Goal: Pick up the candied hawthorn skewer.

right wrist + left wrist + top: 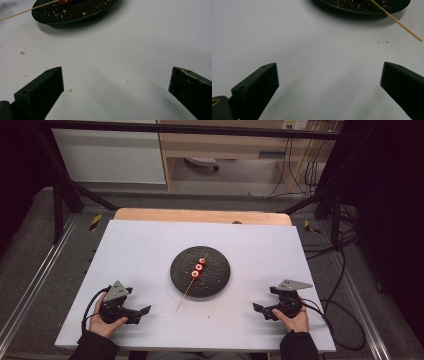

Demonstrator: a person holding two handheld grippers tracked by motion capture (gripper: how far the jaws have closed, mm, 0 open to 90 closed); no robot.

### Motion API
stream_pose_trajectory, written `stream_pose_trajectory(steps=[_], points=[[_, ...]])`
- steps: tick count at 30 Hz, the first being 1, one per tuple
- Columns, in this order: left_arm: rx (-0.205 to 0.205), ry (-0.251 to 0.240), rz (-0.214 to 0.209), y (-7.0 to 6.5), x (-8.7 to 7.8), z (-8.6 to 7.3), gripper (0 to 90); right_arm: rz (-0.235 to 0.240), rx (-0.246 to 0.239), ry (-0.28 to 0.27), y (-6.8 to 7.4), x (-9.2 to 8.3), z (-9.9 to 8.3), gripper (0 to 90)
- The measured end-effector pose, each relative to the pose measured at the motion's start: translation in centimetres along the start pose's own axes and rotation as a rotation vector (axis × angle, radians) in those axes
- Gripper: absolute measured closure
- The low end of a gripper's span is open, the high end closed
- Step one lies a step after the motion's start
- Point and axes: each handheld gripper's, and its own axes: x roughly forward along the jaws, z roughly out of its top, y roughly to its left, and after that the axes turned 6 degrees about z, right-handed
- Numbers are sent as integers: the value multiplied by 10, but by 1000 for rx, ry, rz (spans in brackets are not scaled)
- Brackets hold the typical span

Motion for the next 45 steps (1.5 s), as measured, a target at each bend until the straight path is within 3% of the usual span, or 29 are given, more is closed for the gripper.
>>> stream_pose_trajectory(steps=[27,36,45], points=[[16,9,10,-18,4,16,15,-4,-12,-7,0,0,0,7],[2,23,18,-29,5,30,22,-9,-9,-6,0,0,1,7],[13,46,8,-49,11,51,67,-9,-9,0,0,0,1,7]])
